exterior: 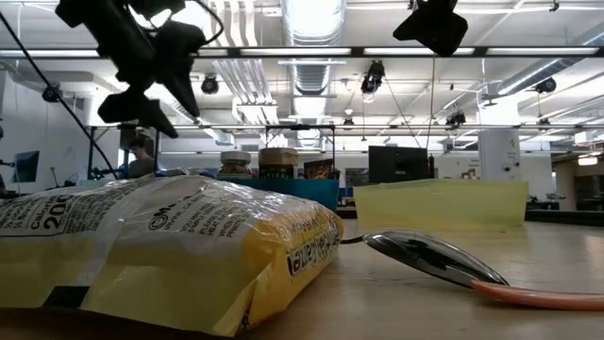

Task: Pick & Place Food Item
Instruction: Put the yellow spoon into the yellow bin

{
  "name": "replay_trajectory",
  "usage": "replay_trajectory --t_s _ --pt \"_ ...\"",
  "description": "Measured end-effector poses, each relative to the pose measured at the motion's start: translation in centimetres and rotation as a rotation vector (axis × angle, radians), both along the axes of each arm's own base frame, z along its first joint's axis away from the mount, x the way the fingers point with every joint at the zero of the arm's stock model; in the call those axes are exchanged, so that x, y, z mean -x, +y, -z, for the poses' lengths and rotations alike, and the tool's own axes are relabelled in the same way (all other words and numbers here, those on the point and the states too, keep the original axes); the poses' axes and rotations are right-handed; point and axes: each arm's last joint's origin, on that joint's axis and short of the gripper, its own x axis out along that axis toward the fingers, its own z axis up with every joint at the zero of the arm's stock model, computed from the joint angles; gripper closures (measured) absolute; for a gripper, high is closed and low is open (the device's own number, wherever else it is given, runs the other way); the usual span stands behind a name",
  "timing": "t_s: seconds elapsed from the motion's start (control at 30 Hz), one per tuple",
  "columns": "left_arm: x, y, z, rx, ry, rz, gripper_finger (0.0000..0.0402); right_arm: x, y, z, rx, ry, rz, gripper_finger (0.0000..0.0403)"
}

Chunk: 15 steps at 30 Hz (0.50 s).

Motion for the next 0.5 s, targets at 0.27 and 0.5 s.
replay_trajectory --t_s 0.27,0.5 --pt "-1.8 -5.2 -1.0 -0.027 0.011 0.391 0.0192 0.0 0.0 0.0 0.005 -0.001 -0.004 0.0092" --pt "-1.3 -10.3 0.8 0.024 0.171 0.537 0.0198 0.0 0.0 0.0 0.006 -0.001 -0.004 0.0092"
